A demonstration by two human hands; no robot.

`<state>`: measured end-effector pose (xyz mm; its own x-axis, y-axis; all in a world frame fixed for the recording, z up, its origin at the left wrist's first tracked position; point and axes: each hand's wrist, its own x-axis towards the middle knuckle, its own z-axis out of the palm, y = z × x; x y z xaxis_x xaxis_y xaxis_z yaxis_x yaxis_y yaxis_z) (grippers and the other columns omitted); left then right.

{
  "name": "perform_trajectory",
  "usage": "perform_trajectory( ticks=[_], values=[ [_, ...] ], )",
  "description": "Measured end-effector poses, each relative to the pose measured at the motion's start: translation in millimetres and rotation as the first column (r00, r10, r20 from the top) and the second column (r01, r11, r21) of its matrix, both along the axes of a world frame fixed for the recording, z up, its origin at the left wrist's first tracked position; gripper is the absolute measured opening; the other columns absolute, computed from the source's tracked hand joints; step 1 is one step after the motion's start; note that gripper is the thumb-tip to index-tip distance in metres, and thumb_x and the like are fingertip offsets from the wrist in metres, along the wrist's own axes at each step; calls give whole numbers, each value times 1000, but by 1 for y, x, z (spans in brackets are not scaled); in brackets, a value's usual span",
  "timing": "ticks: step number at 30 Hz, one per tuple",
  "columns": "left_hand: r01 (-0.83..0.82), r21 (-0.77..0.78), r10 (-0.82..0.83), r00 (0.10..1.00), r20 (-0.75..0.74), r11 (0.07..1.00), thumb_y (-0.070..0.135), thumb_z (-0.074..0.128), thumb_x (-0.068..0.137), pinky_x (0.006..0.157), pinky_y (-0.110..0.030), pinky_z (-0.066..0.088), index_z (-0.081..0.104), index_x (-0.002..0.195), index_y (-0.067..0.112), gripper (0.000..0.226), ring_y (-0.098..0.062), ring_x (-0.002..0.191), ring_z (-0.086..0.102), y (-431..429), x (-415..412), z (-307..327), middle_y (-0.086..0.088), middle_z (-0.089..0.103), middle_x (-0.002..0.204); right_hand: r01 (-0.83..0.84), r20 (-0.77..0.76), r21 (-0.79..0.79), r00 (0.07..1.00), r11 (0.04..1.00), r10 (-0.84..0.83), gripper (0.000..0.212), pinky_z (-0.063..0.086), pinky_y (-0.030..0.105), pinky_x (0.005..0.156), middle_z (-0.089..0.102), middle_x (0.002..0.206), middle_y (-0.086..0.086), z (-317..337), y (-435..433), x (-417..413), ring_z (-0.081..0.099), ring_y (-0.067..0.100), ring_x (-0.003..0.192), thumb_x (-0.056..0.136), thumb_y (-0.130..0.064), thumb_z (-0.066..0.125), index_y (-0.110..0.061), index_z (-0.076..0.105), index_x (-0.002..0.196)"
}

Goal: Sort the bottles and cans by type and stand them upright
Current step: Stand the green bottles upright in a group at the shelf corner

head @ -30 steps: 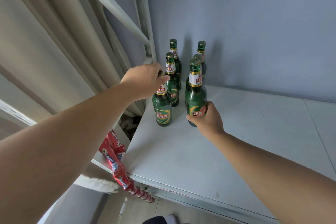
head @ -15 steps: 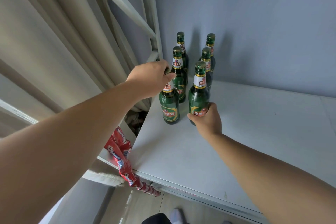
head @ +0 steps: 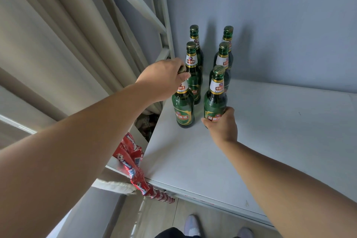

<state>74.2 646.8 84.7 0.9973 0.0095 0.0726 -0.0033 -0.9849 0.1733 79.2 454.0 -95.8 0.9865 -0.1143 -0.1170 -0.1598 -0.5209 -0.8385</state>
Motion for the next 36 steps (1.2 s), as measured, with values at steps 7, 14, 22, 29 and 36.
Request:
perform_trajectory(
  ticks=[7, 14, 22, 29, 36],
  values=[
    [19, 7, -19, 1000, -6, 1000, 50, 43, 104, 74, -44, 56, 55, 106, 23, 30, -21, 82, 60, 2, 3, -2, 1, 61, 89, 56, 9, 48, 998, 997, -56, 68, 55, 41, 80, 65, 115, 4, -4, 9, -2, 66, 29, 96, 68, -35, 91, -18, 43, 112],
    [-7, 75, 7, 1000, 9, 997, 52, 38, 105, 75, -42, 56, 53, 116, 25, 32, -21, 84, 61, -1, -3, 0, 3, 63, 93, -8, 0, 47, 1000, 999, 8, 66, 51, 35, 78, 63, 116, 1, -6, 2, -1, 66, 26, 96, 72, -29, 87, -16, 45, 121],
    [-60, 36, 59, 997, 41, 998, 58, 40, 103, 75, -37, 51, 51, 122, 25, 40, -20, 86, 59, -3, -7, -1, 6, 61, 95, -65, 23, 18, 998, 998, 65, 58, 49, 31, 73, 68, 110, 1, -3, -4, -2, 67, 24, 93, 75, -32, 85, -15, 54, 120],
    [-87, -105, 91, 995, 31, 991, 55, 49, 101, 86, -45, 55, 51, 126, 24, 40, -21, 99, 60, -2, -11, -7, 3, 56, 118, -104, 33, 14, 994, 995, 103, 47, 46, 28, 69, 68, 107, 0, 0, -11, -3, 66, 20, 89, 77, -35, 84, -21, 54, 111],
    [-100, -172, 104, 995, 13, 980, 53, 54, 99, 86, -45, 55, 53, 124, 23, 39, -21, 98, 60, -3, -10, -9, 4, 55, 117, -118, 42, 8, 992, 993, 118, 44, 45, 28, 68, 68, 107, -1, 9, -13, -6, 64, 18, 87, 80, -35, 81, -20, 54, 111]
  ],
)
